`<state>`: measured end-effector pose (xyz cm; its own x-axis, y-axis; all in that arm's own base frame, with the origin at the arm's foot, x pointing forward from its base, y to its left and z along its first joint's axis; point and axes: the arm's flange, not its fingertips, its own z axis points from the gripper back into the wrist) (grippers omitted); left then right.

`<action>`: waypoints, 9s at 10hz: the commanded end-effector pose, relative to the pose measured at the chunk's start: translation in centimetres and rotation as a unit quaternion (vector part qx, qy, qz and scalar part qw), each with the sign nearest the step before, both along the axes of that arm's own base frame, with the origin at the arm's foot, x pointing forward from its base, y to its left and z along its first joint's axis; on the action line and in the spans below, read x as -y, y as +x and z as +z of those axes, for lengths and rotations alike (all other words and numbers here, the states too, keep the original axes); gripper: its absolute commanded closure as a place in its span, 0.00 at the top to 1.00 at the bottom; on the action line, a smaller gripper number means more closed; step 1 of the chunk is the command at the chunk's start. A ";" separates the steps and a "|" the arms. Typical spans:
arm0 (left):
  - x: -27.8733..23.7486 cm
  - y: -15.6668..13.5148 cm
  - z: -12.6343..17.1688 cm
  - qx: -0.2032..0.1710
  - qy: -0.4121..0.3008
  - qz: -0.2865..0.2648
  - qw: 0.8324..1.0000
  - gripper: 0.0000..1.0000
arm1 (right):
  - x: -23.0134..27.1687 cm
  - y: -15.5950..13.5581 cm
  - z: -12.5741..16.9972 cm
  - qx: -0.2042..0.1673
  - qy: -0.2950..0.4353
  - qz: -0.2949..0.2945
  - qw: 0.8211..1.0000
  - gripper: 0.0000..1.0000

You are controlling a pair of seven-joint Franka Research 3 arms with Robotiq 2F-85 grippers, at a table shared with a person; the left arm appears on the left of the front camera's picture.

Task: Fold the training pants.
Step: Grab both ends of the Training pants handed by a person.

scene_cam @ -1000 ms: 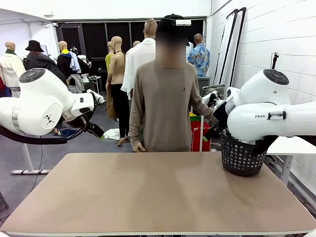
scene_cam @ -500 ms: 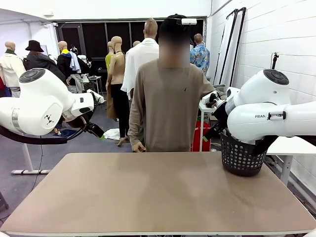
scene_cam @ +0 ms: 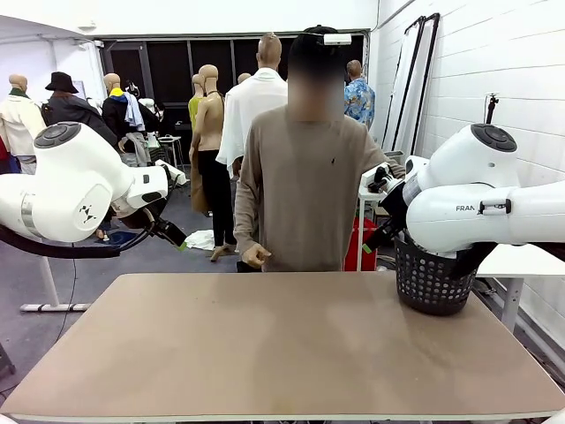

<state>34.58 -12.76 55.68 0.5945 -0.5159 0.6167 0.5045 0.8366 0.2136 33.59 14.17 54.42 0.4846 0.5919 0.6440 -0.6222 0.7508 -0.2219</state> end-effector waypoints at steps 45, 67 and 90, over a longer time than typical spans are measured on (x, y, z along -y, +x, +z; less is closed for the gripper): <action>0.0 0.0 0.0 0.000 0.000 0.000 1.000 1.00 | 0.0 0.0 0.0 0.000 0.000 0.000 1.000 1.00; 0.0 0.0 0.0 0.000 0.000 0.000 1.000 1.00 | 0.0 0.0 0.0 0.000 0.000 0.000 1.000 1.00; 0.0 0.0 0.0 0.000 0.000 0.000 1.000 1.00 | 0.0 0.0 0.0 0.000 0.000 0.000 1.000 1.00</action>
<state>34.58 -12.76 55.68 0.5945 -0.5159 0.6167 0.5045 0.8366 0.2135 33.59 14.17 54.42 0.4846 0.5920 0.6440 -0.6222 0.7508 -0.2219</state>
